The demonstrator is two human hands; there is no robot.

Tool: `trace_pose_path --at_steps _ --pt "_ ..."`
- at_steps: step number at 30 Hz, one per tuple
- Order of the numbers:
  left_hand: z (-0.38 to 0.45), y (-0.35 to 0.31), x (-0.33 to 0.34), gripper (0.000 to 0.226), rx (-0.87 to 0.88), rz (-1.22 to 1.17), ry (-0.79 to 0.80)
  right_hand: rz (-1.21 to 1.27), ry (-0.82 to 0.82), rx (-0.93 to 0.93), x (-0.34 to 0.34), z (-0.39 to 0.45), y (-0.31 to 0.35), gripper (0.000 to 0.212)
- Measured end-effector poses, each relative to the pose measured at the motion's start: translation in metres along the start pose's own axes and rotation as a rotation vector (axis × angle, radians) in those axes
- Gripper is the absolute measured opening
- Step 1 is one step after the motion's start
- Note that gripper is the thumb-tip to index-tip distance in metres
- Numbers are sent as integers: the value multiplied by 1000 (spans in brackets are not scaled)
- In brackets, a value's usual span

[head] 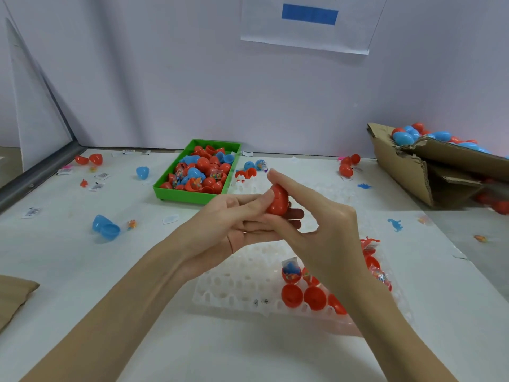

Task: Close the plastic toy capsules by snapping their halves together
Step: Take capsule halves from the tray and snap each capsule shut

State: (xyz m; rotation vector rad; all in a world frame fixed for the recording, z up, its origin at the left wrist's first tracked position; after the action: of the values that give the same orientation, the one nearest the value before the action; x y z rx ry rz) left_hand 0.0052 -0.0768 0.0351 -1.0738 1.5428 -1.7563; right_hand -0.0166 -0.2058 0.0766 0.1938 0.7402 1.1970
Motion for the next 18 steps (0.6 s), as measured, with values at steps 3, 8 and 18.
trace_pose_path --at_steps 3,8,18 --pt "-2 -1 5 41 -15 -119 107 101 -42 2 -1 0 3 56" --pt "-6 -3 13 39 8 -250 239 357 -20 164 3 -2 -2 50" --pt "-2 1 14 45 60 -232 207 297 -37 135 2 -3 9 35"
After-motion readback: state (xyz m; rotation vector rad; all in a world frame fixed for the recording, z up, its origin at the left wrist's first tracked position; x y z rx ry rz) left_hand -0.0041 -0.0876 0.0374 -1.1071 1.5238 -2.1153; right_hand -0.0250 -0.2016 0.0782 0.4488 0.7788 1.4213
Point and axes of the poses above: each hand's wrist, its own z-axis towards the middle knuckle, its own x-axis out of the palm, y = z × x, the point moved 7 cm from there along z, towards the middle knuckle, and after that the axes turned 9 degrees about z, right-handed, at the moved point
